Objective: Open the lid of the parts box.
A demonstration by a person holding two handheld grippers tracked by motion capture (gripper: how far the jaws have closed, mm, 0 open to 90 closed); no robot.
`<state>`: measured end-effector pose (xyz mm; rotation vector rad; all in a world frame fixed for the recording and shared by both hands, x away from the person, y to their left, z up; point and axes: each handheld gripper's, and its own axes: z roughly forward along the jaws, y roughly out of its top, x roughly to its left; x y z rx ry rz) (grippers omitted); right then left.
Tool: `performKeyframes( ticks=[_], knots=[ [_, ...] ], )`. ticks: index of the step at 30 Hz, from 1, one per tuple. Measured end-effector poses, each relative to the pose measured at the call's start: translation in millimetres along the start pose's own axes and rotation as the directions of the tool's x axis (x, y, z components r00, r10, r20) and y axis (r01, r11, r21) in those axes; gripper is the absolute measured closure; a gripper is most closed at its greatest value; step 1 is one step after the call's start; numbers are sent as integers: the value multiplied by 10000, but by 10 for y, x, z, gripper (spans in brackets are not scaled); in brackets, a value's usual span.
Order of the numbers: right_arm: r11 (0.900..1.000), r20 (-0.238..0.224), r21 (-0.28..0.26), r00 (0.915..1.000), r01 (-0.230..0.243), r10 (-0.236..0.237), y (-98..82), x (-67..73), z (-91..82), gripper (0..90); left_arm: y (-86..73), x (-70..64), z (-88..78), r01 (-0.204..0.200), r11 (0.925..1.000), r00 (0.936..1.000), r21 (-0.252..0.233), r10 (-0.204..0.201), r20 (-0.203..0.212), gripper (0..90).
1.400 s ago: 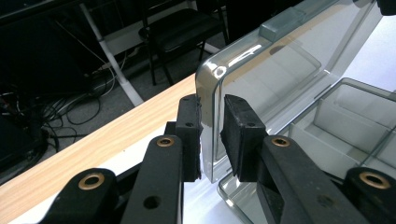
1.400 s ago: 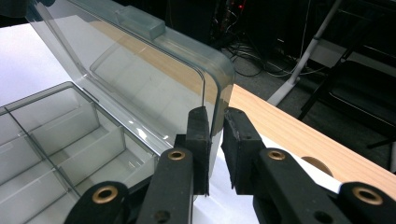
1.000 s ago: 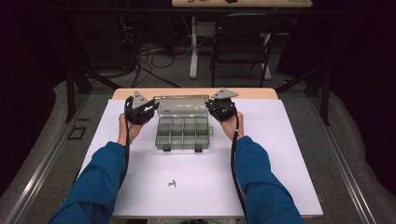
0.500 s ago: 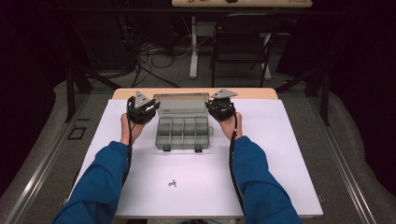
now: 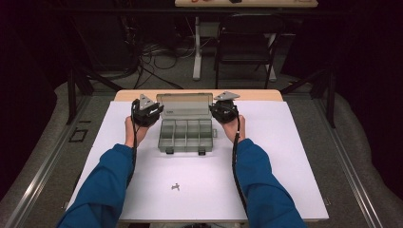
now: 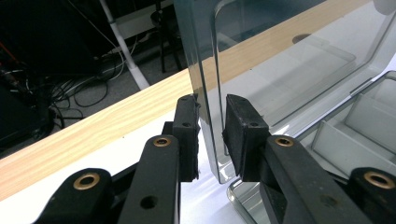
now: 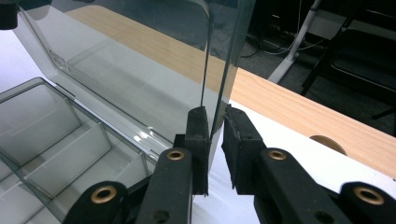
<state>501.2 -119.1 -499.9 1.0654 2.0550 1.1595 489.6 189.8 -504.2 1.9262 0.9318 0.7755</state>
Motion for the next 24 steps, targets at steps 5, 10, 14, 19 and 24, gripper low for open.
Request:
performKeyframes(
  ticks=[5,10,14,19,24],
  knots=[
    [9997,12,213,10000,-69,69,-26,-2,43,800,-24,-1,40,-28,9996,10000,293,28,18,748],
    [9987,37,503,9999,-110,108,-60,-5,103,790,-60,-3,95,-57,9981,10000,608,59,-30,748],
    [9980,67,606,9999,-155,151,-77,-11,134,780,-91,-16,142,-49,9964,9999,852,60,-123,750],
    [9974,150,663,9995,-292,282,-90,-19,164,767,-116,-16,178,-8,9945,9998,1046,27,-180,750],
    [9964,291,772,9990,-361,339,-94,-15,193,744,-137,-4,219,-174,9857,9998,1678,176,1,741]
  ],
)
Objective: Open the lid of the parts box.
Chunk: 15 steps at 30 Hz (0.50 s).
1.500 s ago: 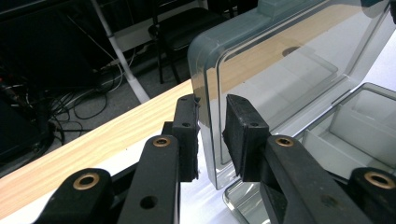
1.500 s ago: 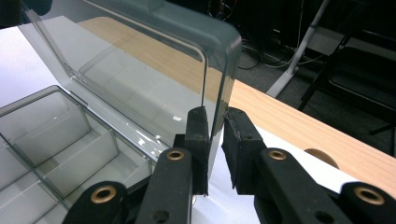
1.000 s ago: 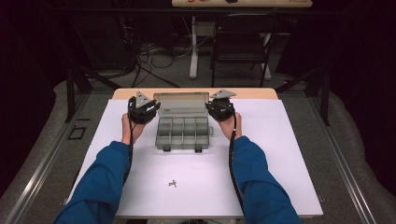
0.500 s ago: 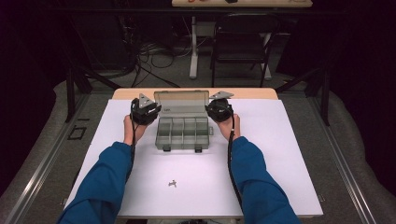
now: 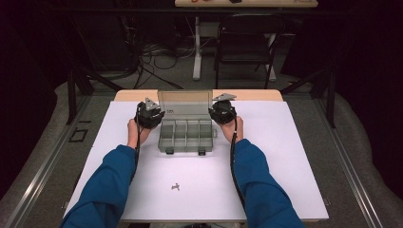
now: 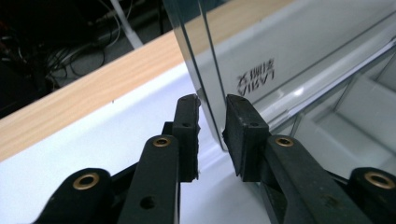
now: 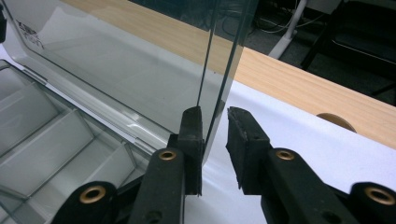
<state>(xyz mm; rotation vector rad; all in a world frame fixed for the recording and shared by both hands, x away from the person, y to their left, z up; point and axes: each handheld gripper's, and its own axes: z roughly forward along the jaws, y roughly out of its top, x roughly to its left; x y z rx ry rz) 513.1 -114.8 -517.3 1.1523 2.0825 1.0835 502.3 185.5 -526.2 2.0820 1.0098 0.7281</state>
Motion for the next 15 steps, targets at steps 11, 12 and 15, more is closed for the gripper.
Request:
performKeyframes(
  ticks=[11,12,15],
  knots=[
    [9999,265,112,9996,-105,102,1,-6,30,707,-17,27,14,234,9997,9997,109,-234,-58,716],
    [9999,289,90,9995,-98,95,2,-9,38,707,-18,26,18,235,9996,9997,128,-234,-48,716],
    [9999,332,119,9994,-124,119,0,-12,52,695,-24,24,31,247,9995,9997,185,-246,-64,715]
  ],
)
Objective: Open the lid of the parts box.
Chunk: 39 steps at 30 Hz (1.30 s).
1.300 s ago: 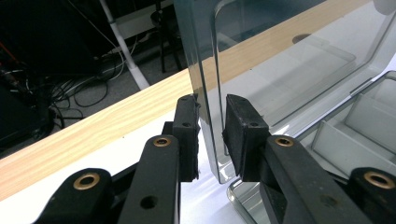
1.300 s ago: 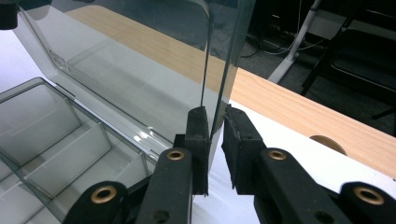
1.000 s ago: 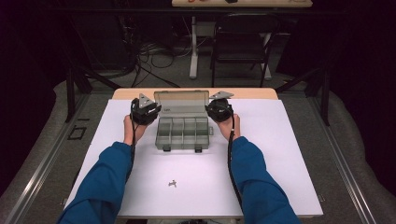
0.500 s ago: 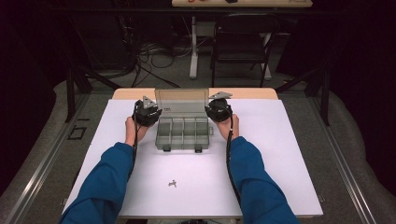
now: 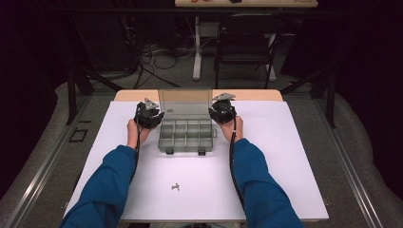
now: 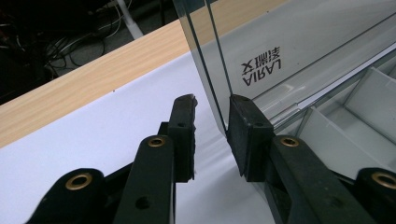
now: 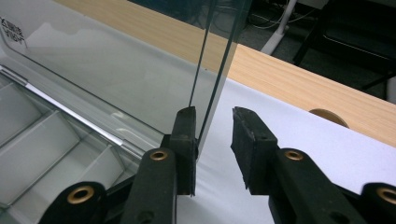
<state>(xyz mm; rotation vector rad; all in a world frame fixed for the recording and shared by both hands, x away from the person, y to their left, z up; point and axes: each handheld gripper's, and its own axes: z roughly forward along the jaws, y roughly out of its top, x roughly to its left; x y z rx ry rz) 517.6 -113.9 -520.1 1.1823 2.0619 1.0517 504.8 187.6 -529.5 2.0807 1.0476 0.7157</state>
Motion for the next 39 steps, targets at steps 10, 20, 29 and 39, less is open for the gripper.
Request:
performKeyframes(
  ticks=[10,20,29,39],
  knots=[
    [9999,167,82,9998,-140,138,3,-16,-5,621,1,67,-65,271,9996,9995,-86,-272,-134,654],
    [10000,-244,33,9997,-86,87,2,-17,-94,472,54,34,-185,365,9993,9988,-101,-361,340,484],
    [9981,-1025,-580,9944,186,-245,-54,-2,-372,277,49,-72,-450,76,9990,9945,-435,-30,1046,264],
    [9921,-1532,-1162,9860,479,-655,-174,31,-763,152,-84,-252,-777,-215,9979,9874,-608,307,1555,143]
  ],
)
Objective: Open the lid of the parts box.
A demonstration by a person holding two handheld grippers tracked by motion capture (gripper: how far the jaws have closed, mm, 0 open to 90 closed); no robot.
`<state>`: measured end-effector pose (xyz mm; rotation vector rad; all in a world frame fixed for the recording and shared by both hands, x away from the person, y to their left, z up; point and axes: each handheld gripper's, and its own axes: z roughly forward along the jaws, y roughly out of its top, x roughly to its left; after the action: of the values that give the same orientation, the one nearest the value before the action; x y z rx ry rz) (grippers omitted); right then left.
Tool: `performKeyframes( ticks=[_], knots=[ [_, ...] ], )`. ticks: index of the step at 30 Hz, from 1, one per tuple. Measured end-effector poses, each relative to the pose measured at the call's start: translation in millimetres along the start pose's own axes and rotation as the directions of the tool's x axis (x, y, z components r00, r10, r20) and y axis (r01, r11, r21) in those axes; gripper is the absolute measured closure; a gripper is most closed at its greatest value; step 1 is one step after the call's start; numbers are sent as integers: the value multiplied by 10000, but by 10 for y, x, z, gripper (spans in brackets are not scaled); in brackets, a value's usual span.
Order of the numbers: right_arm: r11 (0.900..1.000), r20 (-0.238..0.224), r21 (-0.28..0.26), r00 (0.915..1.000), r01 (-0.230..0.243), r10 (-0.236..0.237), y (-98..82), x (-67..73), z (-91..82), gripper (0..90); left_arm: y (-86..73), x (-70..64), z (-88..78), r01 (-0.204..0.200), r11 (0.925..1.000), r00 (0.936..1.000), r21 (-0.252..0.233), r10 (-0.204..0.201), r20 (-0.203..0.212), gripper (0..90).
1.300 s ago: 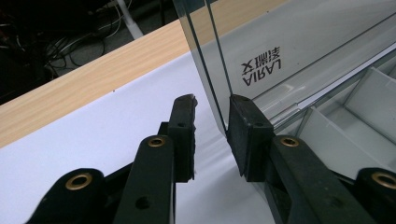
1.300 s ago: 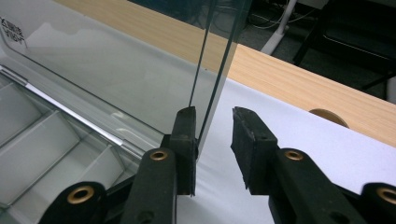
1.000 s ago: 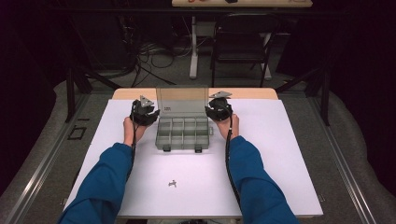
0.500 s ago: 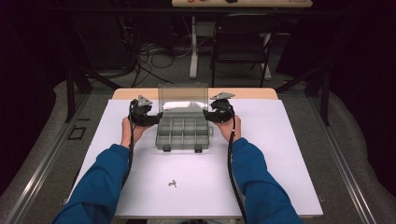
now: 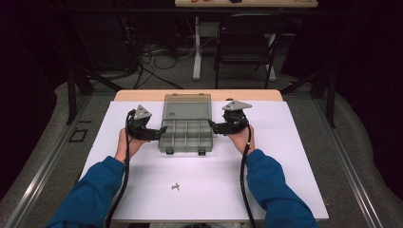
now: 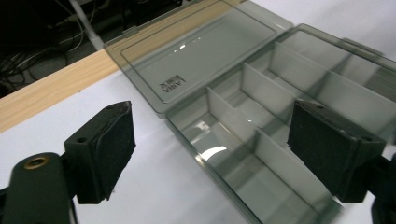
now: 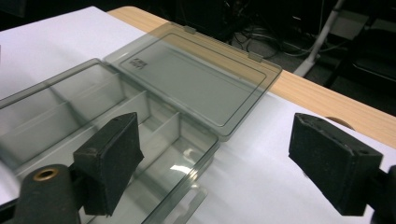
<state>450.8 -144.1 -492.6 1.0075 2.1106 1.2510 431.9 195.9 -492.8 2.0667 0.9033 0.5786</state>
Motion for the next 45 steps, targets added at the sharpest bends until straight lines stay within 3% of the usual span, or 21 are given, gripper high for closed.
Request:
performKeyframes(
  ticks=[6,12,19,21,27,31,34,45],
  knots=[
    [9985,-316,-236,9983,491,-498,-85,125,-228,135,-75,-107,-98,-480,9988,9988,54,480,-42,95],
    [9963,-684,-589,9954,625,-665,-203,219,-423,113,-188,-206,-208,-423,9990,9987,-168,427,268,76],
    [9939,-893,-771,9924,784,-852,-315,274,-611,102,-381,-294,-282,-172,9992,9992,-368,185,363,67],
    [9939,-953,-789,9918,776,-850,-344,293,-651,99,-405,-325,-313,-270,9989,9991,-390,283,331,65],
    [9912,-982,-873,9893,996,-1081,-427,359,-793,63,-416,-386,-445,-208,9980,9974,-602,249,683,51],
    [9896,-939,-988,9891,1045,-1138,-470,405,-871,57,-453,-459,-498,-312,9975,9968,-636,358,716,44],
    [9909,-962,-1024,9906,871,-970,-499,435,-920,55,-462,-512,-503,-634,9963,9963,-578,666,550,38],
    [9896,-949,-890,9880,1132,-1216,-626,587,-1097,35,-542,-620,-526,-543,9976,9955,-434,575,751,19]
  ],
)
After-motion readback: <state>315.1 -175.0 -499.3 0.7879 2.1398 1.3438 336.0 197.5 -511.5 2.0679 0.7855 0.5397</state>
